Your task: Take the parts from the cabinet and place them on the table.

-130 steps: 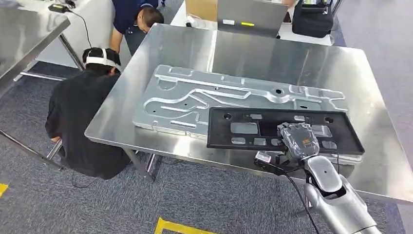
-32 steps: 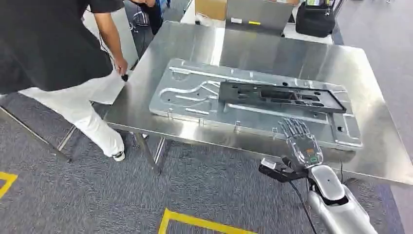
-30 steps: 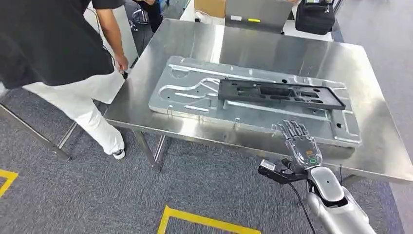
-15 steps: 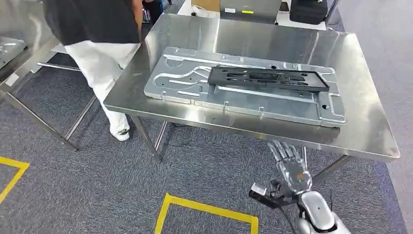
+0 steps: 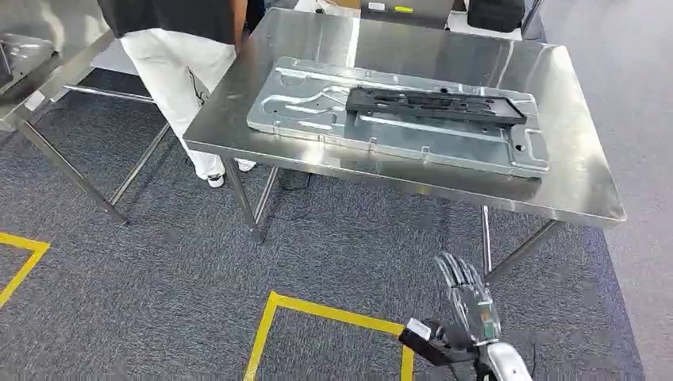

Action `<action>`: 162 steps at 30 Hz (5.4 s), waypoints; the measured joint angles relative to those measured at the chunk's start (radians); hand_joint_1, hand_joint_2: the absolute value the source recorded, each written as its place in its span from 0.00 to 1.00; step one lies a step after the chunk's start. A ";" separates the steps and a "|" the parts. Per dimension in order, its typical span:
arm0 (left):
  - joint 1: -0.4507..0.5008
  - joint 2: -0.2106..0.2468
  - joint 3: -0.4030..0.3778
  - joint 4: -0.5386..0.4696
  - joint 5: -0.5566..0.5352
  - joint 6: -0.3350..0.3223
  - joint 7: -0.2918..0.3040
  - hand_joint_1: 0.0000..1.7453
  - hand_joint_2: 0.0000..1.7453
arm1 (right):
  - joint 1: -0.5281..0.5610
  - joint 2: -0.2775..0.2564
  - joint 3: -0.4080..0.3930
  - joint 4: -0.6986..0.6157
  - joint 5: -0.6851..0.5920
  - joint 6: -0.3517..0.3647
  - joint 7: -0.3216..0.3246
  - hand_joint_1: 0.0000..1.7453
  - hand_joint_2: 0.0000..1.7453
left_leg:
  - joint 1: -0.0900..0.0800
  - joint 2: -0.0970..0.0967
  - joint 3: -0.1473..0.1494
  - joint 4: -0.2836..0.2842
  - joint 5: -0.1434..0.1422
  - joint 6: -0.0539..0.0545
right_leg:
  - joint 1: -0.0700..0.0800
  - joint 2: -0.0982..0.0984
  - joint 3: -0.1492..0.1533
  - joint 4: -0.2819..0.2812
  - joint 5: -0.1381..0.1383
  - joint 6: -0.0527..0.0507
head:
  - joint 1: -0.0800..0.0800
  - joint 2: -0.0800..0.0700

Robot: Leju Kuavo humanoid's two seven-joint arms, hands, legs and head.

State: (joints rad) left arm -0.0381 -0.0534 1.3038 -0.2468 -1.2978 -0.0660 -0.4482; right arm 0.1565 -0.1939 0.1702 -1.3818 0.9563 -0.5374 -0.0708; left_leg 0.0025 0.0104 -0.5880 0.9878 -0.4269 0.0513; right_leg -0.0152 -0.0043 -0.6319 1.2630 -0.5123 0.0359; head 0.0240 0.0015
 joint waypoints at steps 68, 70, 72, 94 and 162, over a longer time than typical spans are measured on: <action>0.015 -0.055 0.147 -0.039 -0.064 0.042 -0.043 0.00 0.00 | -0.101 0.369 -0.802 1.124 -0.157 0.394 0.078 0.00 0.00 | -0.003 -0.101 0.053 -0.003 -0.048 -0.042 | 0.007 0.047 0.134 -0.284 0.005 -0.055 | 0.000 0.000; 0.015 -0.056 0.147 -0.042 -0.067 0.045 -0.045 0.00 0.00 | -0.096 0.376 -0.809 1.122 -0.157 0.401 0.078 0.00 0.00 | -0.001 -0.043 0.028 0.051 -0.095 -0.046 | 0.004 0.021 0.138 -0.295 0.013 -0.066 | -0.001 0.000; 0.013 -0.056 0.147 -0.043 -0.067 0.045 -0.045 0.00 0.00 | -0.088 0.379 -0.816 1.118 -0.156 0.411 0.080 0.00 0.00 | 0.006 -0.025 -0.047 0.208 -0.177 -0.059 | 0.005 -0.009 0.133 -0.294 0.013 -0.070 | -0.001 0.000; 0.021 -0.092 0.147 -0.108 -0.081 0.045 -0.041 0.00 0.00 | -0.064 0.394 -0.874 1.050 -0.120 0.460 0.102 0.00 0.00 | 0.008 -0.097 0.051 0.007 -0.050 -0.015 | -0.005 0.076 0.110 -0.228 -0.002 -0.022 | 0.000 0.000; 0.011 -0.079 0.139 -0.067 -0.143 0.107 -0.029 0.00 0.00 | -0.094 0.379 -1.001 1.045 -0.014 0.513 0.062 0.00 0.00 | 0.006 -0.042 -0.007 0.087 -0.091 -0.053 | 0.001 0.018 0.122 -0.266 0.000 -0.072 | -0.001 0.000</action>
State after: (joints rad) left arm -0.0270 -0.1320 1.4424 -0.3140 -1.4404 0.0412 -0.4772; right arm 0.0628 0.1846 -0.8305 -0.3368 0.9419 -0.0248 -0.0088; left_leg 0.0083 -0.0318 -0.5948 1.0744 -0.5175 -0.0021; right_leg -0.0138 0.0138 -0.5103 0.9970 -0.5121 -0.0358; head 0.0233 0.0015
